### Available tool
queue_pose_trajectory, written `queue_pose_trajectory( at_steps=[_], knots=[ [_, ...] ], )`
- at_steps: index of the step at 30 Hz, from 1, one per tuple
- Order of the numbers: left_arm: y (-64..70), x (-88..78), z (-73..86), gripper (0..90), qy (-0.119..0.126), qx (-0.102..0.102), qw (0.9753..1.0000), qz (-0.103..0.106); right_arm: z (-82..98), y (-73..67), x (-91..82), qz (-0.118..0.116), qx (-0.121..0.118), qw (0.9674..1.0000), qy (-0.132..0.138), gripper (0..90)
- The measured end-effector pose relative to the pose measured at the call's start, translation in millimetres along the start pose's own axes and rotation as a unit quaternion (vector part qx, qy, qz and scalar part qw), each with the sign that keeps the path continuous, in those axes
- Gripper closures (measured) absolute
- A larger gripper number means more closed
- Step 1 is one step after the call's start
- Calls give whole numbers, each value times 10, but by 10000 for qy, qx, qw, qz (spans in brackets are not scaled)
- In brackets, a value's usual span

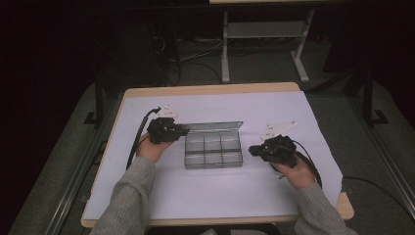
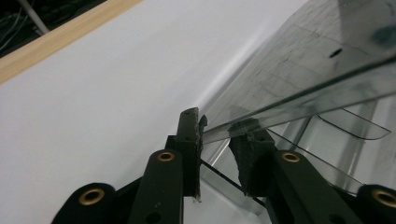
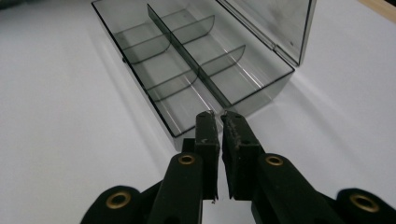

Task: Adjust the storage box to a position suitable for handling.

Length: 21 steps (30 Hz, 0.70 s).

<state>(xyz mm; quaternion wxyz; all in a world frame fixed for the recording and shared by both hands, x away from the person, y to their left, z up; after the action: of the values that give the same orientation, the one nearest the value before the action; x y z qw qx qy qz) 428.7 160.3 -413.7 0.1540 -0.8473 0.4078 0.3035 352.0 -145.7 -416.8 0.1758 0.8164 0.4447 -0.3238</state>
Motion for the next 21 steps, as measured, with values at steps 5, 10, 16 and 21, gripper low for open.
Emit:
queue_pose_trajectory(
  at_steps=[5,10,16,21],
  knots=[
    [-30,24,-3,750,-37,17,10000,-40,122,43,-31,25,141,9999,-4,829],
    [-65,59,13,768,-36,-43,10000,-50,165,65,-55,60,171,9998,-1,823],
    [-91,97,26,775,-35,-74,10000,-49,188,88,-47,27,238,9997,7,809],
    [-107,123,24,776,-19,-78,9999,-74,194,87,-41,31,243,9997,3,808]
  ],
)
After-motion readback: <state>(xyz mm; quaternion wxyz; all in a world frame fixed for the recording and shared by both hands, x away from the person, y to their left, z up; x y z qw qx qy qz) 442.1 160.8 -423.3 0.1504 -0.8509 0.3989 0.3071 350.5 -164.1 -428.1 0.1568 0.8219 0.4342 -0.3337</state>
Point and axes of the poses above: each handheld gripper's, and its own axes: x roughly forward along the jaws, z roughly out of its underside, y roughly to its right, the point moved 5 cm from there along x, roughly forward along the jaws
